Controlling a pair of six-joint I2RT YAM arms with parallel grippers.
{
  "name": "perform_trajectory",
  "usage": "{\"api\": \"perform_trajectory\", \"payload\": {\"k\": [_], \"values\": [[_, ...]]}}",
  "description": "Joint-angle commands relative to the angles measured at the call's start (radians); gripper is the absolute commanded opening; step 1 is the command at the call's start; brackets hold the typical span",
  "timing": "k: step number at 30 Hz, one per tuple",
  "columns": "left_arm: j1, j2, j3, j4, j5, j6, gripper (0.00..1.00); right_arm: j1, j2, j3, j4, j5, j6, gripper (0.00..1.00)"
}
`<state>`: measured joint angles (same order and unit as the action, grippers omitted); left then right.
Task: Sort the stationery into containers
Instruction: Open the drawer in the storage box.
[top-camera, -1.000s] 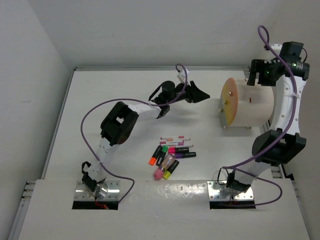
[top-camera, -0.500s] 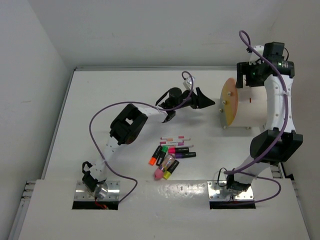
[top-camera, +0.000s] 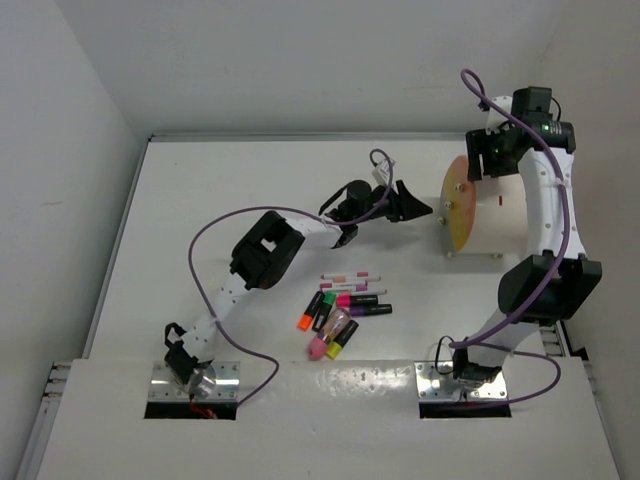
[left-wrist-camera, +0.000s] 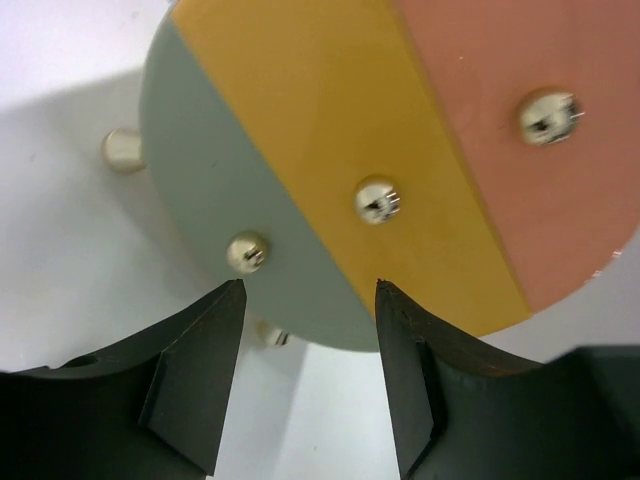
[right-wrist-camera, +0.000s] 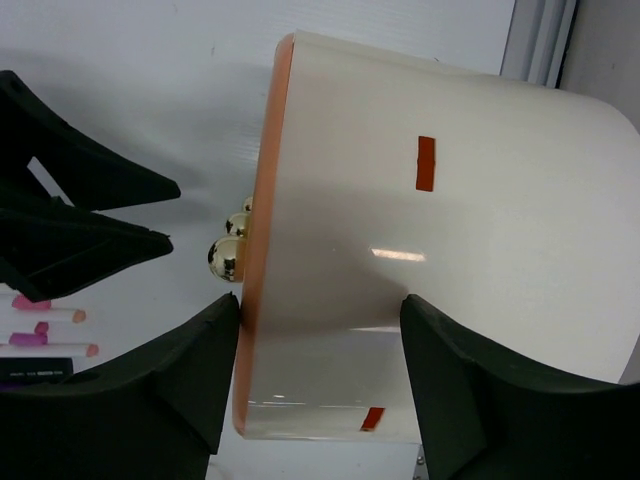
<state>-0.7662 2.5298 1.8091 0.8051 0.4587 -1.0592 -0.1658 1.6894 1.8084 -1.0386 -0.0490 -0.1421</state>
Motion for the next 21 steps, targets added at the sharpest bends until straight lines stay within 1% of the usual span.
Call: {"api": "perform_trajectory", "payload": {"k": [1,2,6,7,14,21], "values": [[-0.01,0.021,0.032,0.026,-0.009,-0.021,0.6,0.002,0.013,0.019,-0.021,0.005,-0.004,0.63],[-0.01,0.033,0.039,0.025,-0.012,-0.024,0.6,0.003,0.019,0.023,-0.024,0.0,-0.001,0.62],[-0.016,0.064,0.068,0.011,-0.025,-0.033,0.67,0.0,0.05,0.055,-0.069,-0.021,0.007,0.54],[-0.019,0.079,0.079,0.011,-0.025,-0.038,0.67,-0.003,0.055,0.061,-0.072,-0.026,0.015,0.53],[-0.036,0.135,0.139,0.022,-0.026,-0.074,0.67,-0.006,0.053,0.043,-0.074,-0.034,0.016,0.52],[-0.056,0.167,0.174,0.042,-0.034,-0.111,0.64,-0.008,0.056,0.048,-0.086,-0.048,0.019,0.51]]}}
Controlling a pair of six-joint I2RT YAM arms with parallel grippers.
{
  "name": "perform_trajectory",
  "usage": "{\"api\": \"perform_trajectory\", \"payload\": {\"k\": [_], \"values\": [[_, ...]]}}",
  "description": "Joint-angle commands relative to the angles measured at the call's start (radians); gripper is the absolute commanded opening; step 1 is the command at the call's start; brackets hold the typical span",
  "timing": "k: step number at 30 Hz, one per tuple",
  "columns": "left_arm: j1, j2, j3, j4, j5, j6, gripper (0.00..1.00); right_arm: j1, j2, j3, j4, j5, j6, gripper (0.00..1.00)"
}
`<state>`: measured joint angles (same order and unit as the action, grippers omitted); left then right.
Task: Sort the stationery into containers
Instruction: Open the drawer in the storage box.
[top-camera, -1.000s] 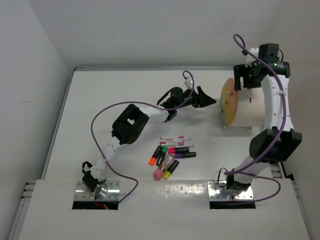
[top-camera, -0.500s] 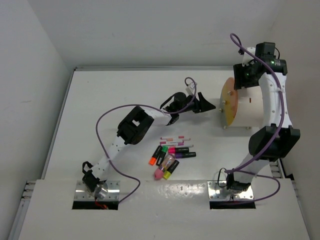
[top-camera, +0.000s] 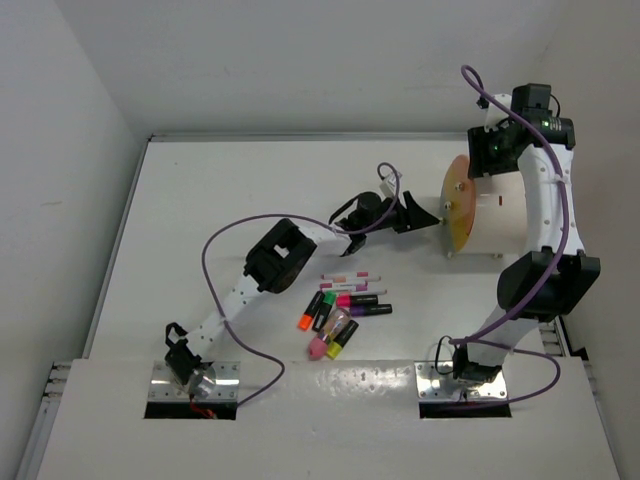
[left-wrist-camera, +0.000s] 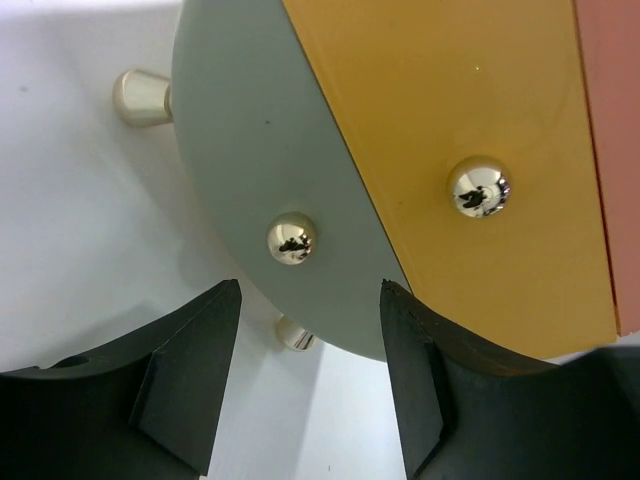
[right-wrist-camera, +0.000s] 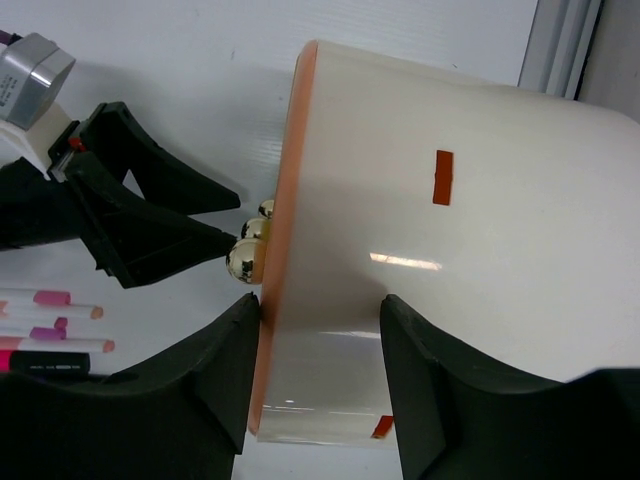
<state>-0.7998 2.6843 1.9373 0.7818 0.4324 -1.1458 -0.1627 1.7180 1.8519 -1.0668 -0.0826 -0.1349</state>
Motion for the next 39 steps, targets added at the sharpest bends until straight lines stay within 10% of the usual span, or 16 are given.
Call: {"api": "perform_trajectory", "payload": {"k": [1,34,39], "values": [[-0.025,0.017,0.052,0.063,-0.011,-0.026,0.63,-0.009,0.028,0.006,-0.061,-0.02,0.011,0.5],[-0.062,0.143,0.244,-0.027,-0.095,-0.046,0.45,-0.017,0.052,0.036,-0.156,-0.109,-0.005,0.4],[-0.061,0.14,0.244,-0.027,-0.103,-0.063,0.16,-0.018,0.049,0.026,-0.16,-0.102,-0.011,0.4]]}}
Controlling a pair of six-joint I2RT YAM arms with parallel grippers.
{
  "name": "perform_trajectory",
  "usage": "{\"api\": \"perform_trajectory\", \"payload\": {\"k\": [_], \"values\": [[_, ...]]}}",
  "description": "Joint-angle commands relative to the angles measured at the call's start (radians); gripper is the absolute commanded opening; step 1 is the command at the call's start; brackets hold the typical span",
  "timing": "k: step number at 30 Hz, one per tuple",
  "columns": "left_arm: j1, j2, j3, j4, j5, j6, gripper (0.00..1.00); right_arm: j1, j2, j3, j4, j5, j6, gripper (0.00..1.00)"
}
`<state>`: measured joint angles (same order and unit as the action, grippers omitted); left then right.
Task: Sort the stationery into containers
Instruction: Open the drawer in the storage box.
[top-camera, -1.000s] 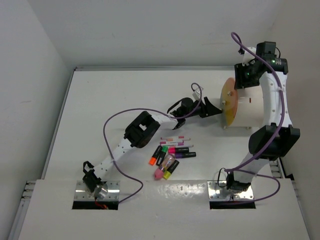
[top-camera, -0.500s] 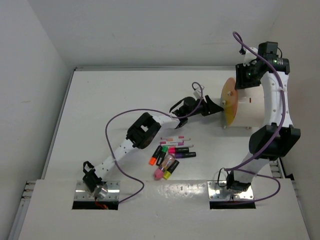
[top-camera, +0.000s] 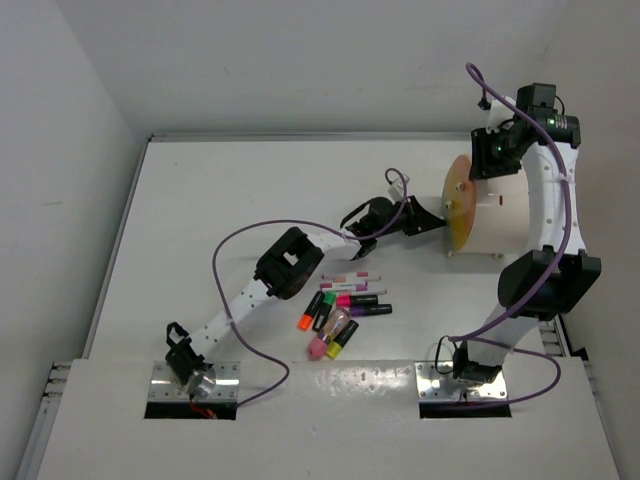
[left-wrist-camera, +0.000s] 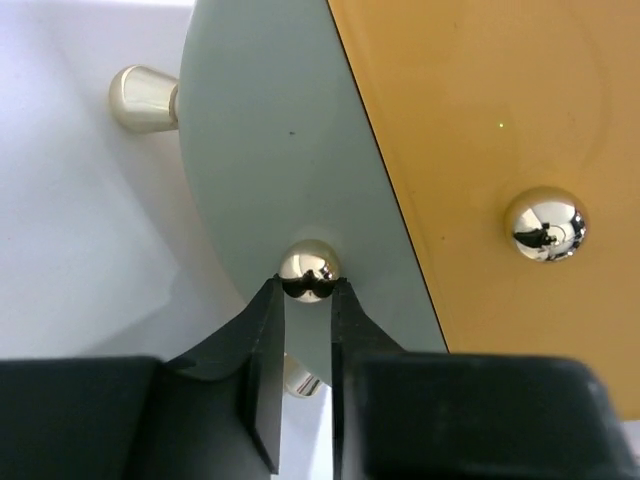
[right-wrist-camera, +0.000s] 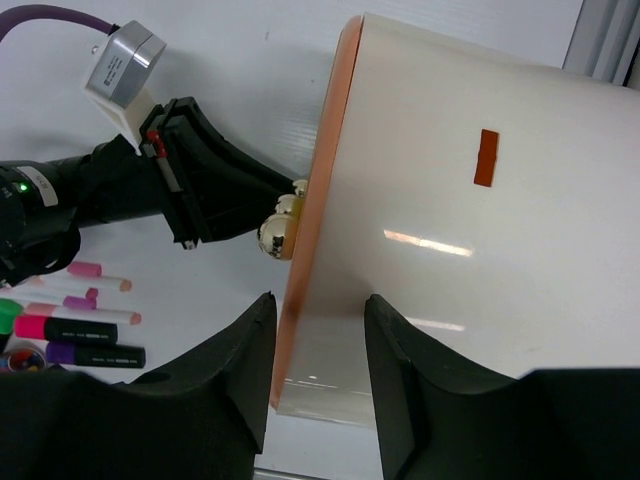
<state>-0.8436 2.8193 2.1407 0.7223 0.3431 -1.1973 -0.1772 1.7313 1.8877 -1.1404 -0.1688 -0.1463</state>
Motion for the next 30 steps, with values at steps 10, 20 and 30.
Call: {"api": "perform_trajectory", "payload": {"k": [10,20,30], "values": [[-0.005,-0.012,0.025,0.049,-0.013,-0.036,0.53,-0.002,0.033,-0.019,-0.087,-0.006,0.01,0.39],[-0.003,0.003,0.051,0.051,-0.036,-0.038,0.42,-0.001,0.039,-0.018,-0.088,-0.015,0.008,0.37],[-0.006,0.011,0.07,0.048,-0.024,-0.048,0.39,0.002,0.043,-0.016,-0.088,-0.014,0.008,0.36]]}}
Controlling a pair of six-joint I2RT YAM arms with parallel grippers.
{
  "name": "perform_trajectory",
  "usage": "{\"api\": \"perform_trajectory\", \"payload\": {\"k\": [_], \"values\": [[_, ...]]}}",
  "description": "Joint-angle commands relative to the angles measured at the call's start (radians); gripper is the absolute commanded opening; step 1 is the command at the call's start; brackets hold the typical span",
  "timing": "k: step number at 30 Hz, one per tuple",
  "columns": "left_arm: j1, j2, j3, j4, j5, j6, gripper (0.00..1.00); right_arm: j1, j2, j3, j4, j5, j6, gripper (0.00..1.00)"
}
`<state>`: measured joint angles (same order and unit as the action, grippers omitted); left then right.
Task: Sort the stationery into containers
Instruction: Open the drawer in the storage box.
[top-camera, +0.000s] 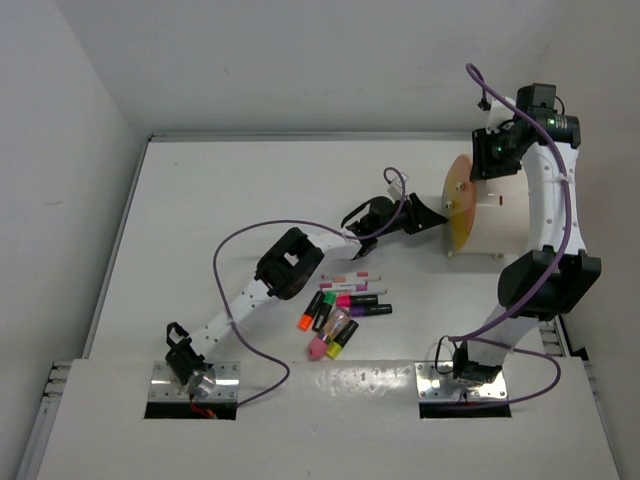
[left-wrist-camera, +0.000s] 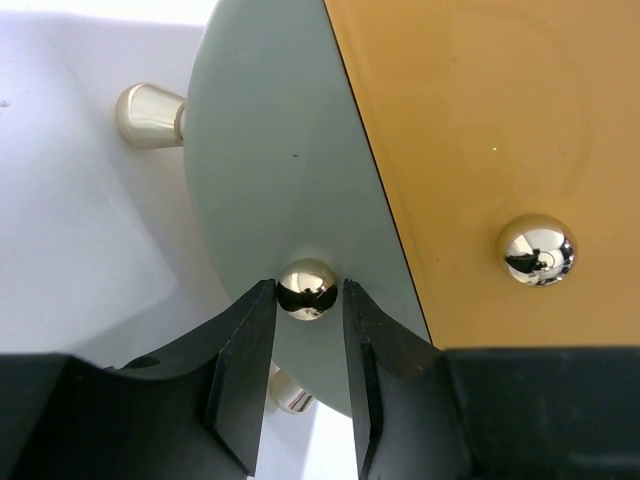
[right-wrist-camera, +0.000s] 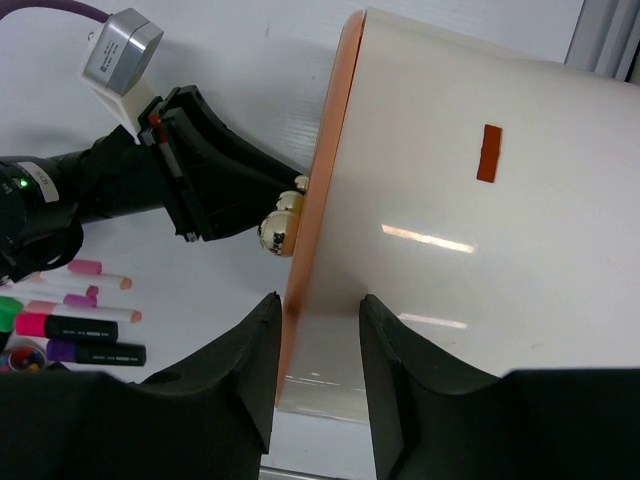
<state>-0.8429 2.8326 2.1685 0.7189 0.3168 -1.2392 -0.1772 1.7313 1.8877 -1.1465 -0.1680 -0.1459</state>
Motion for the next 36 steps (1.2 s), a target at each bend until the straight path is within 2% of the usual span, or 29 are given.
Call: {"api": "perform_trajectory", "payload": {"k": [1,5,9,16,28,36], "values": [[-0.008,-0.002,0.04,0.051,0.002,-0.008,0.38,0.004,0.043,-0.018,-0.082,-0.013,0.008,0.36],[-0.01,0.001,0.04,0.053,-0.002,-0.009,0.28,0.004,0.044,-0.019,-0.082,-0.014,0.008,0.36],[-0.005,-0.009,0.025,0.071,0.002,-0.011,0.1,0.002,0.047,-0.021,-0.084,-0.008,0.003,0.34],[0.03,-0.103,-0.147,0.14,0.013,-0.029,0.0,0.004,0.05,-0.03,-0.078,-0.007,0.008,0.31],[0.062,-0.185,-0.312,0.209,0.019,-0.036,0.0,0.005,0.043,-0.042,-0.078,0.005,-0.001,0.23],[0.103,-0.254,-0.432,0.27,0.034,-0.026,0.0,0.004,0.047,-0.035,-0.078,0.005,-0.001,0.22]]}}
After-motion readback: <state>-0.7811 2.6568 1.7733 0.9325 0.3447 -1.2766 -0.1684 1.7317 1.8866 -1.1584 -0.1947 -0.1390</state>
